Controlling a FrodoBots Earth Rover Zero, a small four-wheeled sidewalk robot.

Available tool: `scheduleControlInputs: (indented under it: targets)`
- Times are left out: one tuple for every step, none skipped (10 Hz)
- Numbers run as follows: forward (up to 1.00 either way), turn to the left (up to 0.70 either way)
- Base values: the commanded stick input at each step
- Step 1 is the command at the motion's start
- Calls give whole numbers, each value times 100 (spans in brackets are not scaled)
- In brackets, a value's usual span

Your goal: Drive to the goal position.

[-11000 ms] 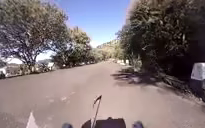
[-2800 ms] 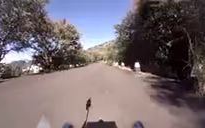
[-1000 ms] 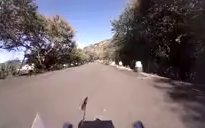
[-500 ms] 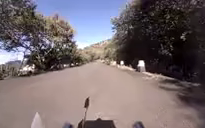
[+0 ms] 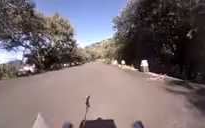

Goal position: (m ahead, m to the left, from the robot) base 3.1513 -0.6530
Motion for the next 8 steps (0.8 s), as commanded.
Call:
scheduleControlInputs:
  targets:
    - [50,0]
    - [50,0]
    - [50,0]
    - [50,0]
    - [50,0]
    - [50,0]
    - [50,0]
    - [50,0]
